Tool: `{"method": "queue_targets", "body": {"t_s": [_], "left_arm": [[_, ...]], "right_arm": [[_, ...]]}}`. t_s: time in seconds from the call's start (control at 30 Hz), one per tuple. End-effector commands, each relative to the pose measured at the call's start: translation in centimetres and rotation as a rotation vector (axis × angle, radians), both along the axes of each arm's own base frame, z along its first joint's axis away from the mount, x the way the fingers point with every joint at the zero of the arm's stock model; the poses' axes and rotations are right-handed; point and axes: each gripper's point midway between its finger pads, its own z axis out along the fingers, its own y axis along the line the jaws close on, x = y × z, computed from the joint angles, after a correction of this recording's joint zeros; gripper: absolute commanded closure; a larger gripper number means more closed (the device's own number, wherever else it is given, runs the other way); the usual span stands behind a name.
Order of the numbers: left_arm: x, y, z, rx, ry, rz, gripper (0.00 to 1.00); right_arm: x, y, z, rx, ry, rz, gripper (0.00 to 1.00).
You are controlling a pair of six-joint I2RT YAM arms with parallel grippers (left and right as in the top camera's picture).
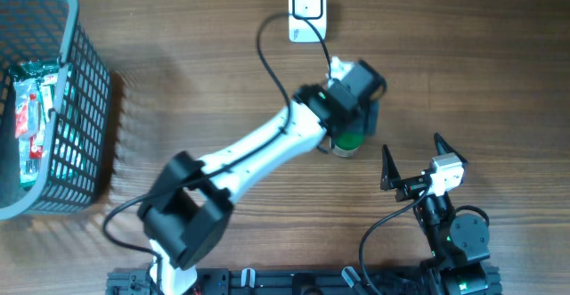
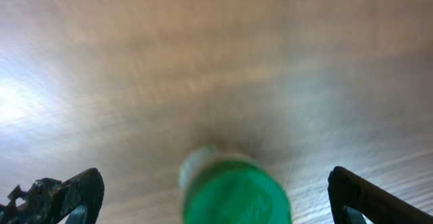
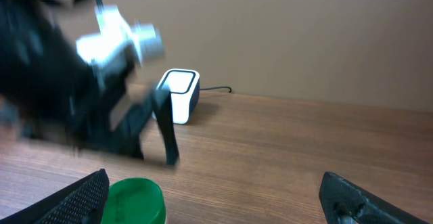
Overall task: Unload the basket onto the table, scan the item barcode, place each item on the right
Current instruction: 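Return the left gripper into the basket toward the packaged items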
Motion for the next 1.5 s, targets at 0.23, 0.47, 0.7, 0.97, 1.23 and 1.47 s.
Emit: {"method": "queue_targets", "body": {"t_s": [0.23,0.47,0.7,0.97,1.23,1.47], "left_arm": [[9.6,21.5,22.1,0.138,-0.418,0.275,0.00],[6.4,42.1,32.8,0.248,-0.658,0.630,0.00],[2.3,55.6,31.4,0.328,-0.585,0.871,0.00],[1.3,61.1,24.6,0.240,-0.375,0.945,0.00],[2.6,63.2,17.0,0.250,-0.172,0.890,0.00],[2.9,63.7,7.7,0.259,0.047,0.754,0.00]], "right_arm": [[0.1,-0.4,0.1,-0.011,-0.005,-0.021,0.00],[0.1,-0.4,0.0,-0.011,-0.004,-0.020,0.00],[0.1,-0.4,0.1,-0.011,-0.005,-0.020,0.00],[0.1,-0.4,0.1,-0.011,-0.005,-0.021,0.00],[0.1,-0.4,0.0,-0.011,-0.004,-0.021,0.00],[0.1,-0.4,0.1,-0.012,-0.005,-0.020,0.00]]}}
